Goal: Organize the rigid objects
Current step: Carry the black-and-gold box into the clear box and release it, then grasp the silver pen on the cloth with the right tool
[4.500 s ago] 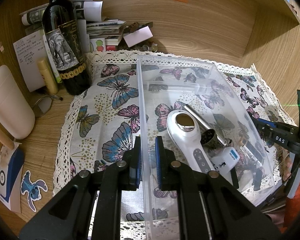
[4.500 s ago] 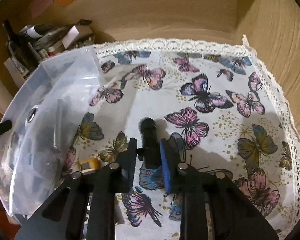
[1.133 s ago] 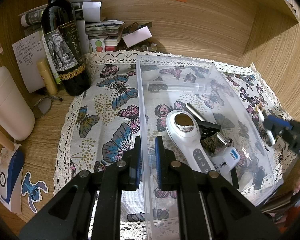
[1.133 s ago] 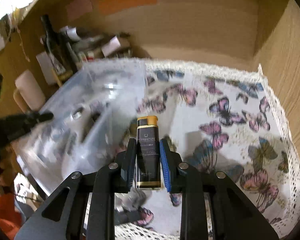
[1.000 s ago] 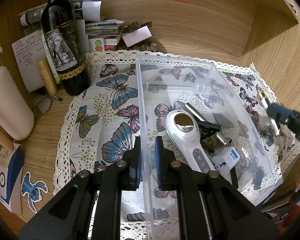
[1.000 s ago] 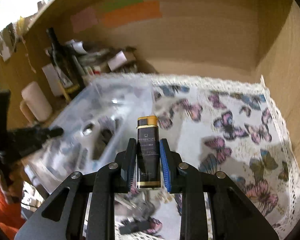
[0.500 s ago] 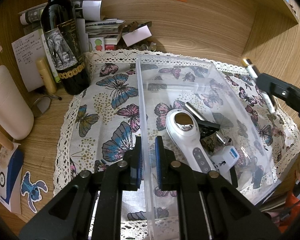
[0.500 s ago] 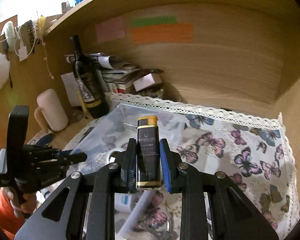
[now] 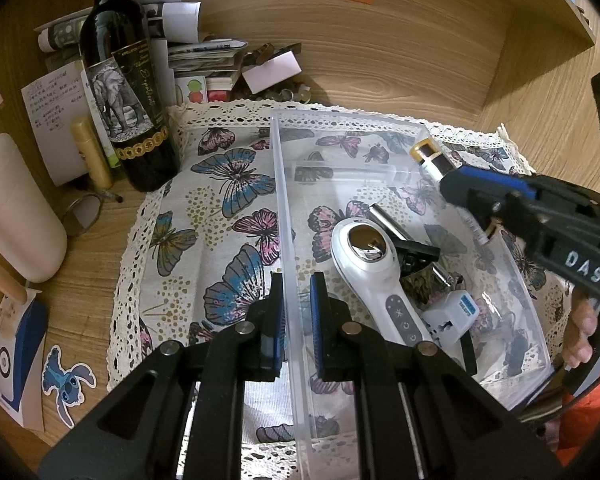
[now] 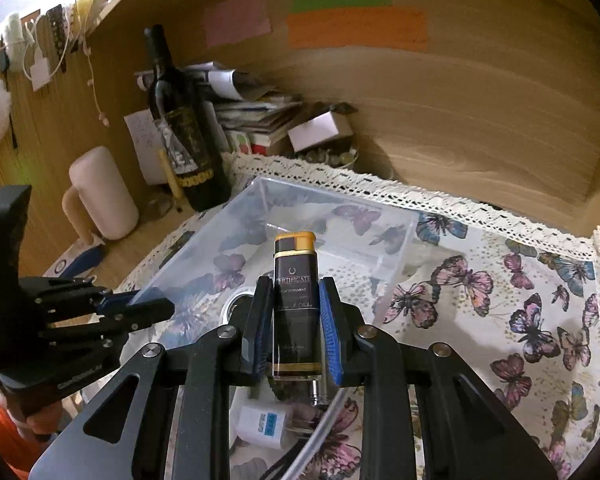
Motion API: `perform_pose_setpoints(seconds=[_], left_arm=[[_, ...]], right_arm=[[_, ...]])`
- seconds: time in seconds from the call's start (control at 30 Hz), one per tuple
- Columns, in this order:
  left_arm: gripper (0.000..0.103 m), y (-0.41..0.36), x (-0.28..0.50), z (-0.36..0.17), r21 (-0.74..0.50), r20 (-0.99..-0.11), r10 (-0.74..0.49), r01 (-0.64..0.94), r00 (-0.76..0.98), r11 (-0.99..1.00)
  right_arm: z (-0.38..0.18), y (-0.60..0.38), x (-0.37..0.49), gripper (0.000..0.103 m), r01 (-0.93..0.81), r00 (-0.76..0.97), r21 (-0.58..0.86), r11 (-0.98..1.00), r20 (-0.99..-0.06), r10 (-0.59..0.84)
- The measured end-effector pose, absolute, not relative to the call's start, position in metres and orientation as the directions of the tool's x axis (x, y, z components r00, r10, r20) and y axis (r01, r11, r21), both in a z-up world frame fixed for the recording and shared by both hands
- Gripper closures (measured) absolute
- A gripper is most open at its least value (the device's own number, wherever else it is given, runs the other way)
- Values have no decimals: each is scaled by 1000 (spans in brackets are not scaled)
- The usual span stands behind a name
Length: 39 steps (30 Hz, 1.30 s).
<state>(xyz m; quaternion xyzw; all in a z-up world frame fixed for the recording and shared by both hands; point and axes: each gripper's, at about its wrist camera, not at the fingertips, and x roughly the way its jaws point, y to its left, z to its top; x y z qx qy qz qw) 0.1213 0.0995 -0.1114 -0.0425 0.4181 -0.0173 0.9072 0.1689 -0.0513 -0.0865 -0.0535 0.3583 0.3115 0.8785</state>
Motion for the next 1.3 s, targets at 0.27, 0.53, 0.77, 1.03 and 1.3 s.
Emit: perform_pose_setpoints(seconds=[0.27, 0.53, 0.77, 1.03, 1.3], left_arm=[[93, 98, 122, -111, -89, -758, -64, -5, 649, 996], [93, 97, 123, -112, -84, -758, -61, -5, 649, 996], [93, 96, 124, -112, -81, -758, -58, -5, 650, 997], [93, 96, 124, -112, -81, -758, -58, -5, 649, 997], [93, 97, 124, -112, -81, -758, -58, -5, 650, 997]], right_arm=[[-85, -55, 166, 67, -576, 553, 128, 808, -667, 500], [-59, -90, 149, 66, -529, 625, 124, 840, -613, 484], [-64, -117, 134, 66, -478, 641, 96, 873, -642, 421], [-109, -127, 117, 66, -476, 539, 85, 876, -759, 366], [-133, -126, 103, 66, -496, 459, 99, 862, -814, 357]])
